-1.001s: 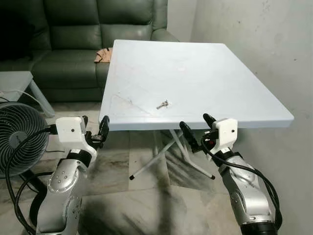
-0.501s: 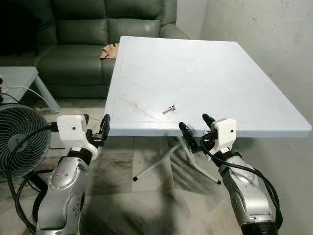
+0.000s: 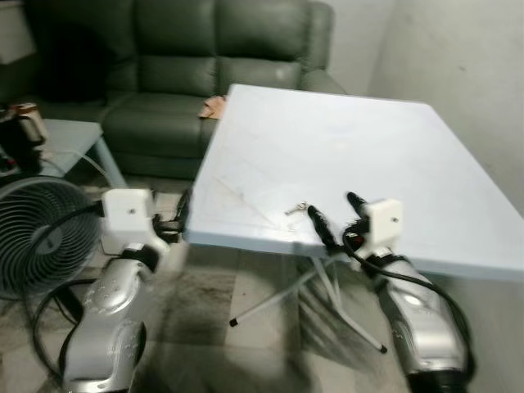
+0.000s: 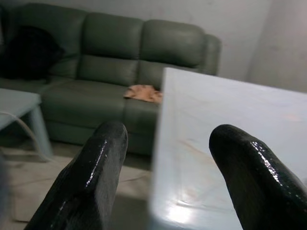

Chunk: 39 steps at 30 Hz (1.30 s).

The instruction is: Hang keys on a hook

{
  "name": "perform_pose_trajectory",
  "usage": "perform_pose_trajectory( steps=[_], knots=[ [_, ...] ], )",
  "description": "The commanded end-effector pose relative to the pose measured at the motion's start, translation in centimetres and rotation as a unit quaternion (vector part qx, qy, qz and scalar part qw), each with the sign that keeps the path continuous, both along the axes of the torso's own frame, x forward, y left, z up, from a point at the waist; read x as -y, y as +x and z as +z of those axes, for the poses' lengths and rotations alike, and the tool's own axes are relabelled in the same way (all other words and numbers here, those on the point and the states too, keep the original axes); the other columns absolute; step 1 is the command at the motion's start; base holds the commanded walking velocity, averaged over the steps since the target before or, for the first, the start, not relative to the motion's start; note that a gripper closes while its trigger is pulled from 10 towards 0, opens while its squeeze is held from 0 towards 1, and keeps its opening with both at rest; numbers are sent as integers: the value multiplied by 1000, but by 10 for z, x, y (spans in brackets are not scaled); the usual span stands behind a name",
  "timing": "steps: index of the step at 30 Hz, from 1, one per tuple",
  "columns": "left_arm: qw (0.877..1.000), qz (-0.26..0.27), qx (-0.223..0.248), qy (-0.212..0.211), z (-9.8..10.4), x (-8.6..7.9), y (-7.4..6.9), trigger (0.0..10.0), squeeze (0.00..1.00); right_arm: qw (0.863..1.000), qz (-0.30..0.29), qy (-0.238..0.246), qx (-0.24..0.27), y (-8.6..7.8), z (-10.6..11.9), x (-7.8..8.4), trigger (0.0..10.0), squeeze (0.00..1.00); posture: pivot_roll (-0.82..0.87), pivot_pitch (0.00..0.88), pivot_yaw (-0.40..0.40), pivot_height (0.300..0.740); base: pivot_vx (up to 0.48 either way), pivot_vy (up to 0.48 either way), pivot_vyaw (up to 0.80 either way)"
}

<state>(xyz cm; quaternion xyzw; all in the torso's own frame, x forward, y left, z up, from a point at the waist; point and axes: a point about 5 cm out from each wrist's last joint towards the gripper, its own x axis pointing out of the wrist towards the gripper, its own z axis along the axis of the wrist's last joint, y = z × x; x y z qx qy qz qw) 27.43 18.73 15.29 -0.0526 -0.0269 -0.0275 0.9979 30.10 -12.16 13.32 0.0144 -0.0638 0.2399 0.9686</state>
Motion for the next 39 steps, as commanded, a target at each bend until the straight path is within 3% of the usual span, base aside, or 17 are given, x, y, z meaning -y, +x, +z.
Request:
perform_pose_trajectory(
  steps=[1, 21, 39],
  knots=[
    [1000, -22, 4, -2, 2, 13, 3, 10000, 0, 1000, -21, -6, -1, 0, -1, 16, 10000, 0, -78, 0, -31, 724, 330, 0, 0],
    [1000, -14, 7, -1, 2, 13, 1, 10000, 0, 1000, -8, -11, 0, 1, -1, 14, 10000, 0, -69, 0, -37, 724, 317, 0, 0],
    [1000, -13, 21, 7, 3, 16, -3, 10000, 0, 999, 8, -41, 0, 2, -2, 16, 10000, 0, -65, 0, -43, 724, 0, 0, 0]
  ],
)
